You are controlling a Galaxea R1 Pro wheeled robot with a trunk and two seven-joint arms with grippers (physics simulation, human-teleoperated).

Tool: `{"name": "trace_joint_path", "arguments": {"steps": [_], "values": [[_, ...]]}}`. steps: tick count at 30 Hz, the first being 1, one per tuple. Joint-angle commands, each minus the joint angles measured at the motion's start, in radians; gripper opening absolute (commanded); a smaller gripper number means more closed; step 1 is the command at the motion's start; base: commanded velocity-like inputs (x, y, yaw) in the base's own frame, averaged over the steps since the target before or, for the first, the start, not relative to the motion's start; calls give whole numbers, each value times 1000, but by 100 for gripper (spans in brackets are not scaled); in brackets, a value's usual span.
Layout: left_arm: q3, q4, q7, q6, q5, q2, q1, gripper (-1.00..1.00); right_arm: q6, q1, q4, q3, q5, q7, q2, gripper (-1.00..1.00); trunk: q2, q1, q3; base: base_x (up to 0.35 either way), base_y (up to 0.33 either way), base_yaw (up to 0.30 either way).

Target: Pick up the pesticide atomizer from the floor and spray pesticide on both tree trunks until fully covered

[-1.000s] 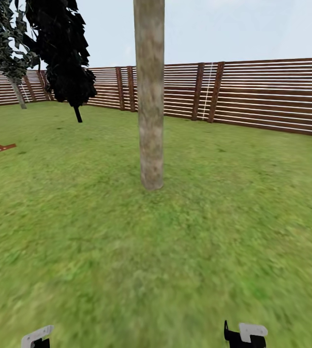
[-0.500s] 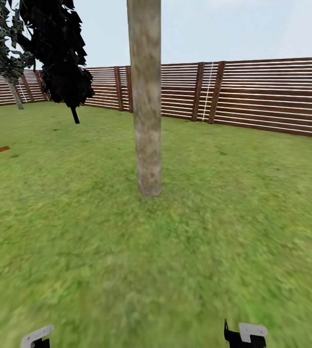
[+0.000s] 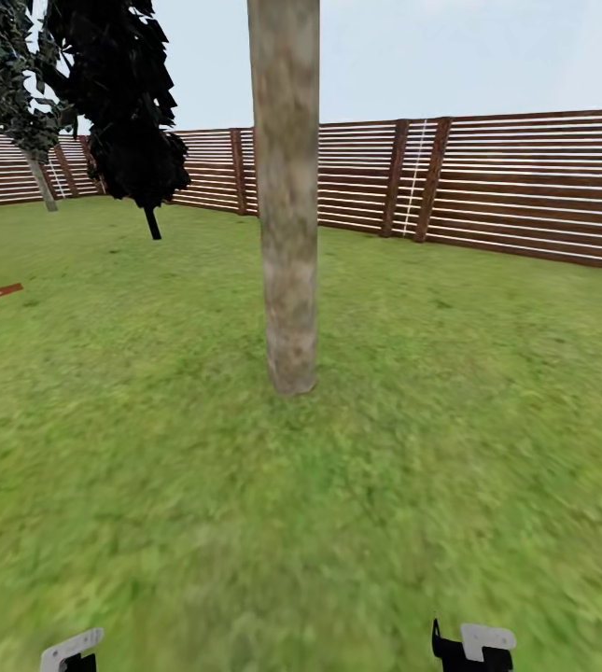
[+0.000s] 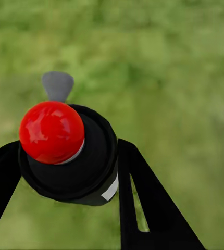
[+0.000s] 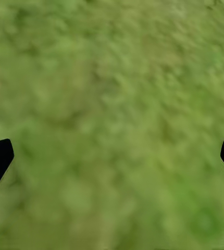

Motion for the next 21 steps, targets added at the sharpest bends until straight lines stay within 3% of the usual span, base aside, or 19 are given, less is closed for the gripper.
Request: {"name": "trace_joint_path", "arguments": {"steps": [1,21], "values": [[9,1,-4,-4,-9,0,-1,-100,-2,-1,1,-5,11,-5,0,100,0,0,-1,340,-79,36],[9,1,-4,-4,-9,0,-1,-100,-4,-1,1,-5,11,-5,-5,100,0,0,-1,340,-79,2]]}}
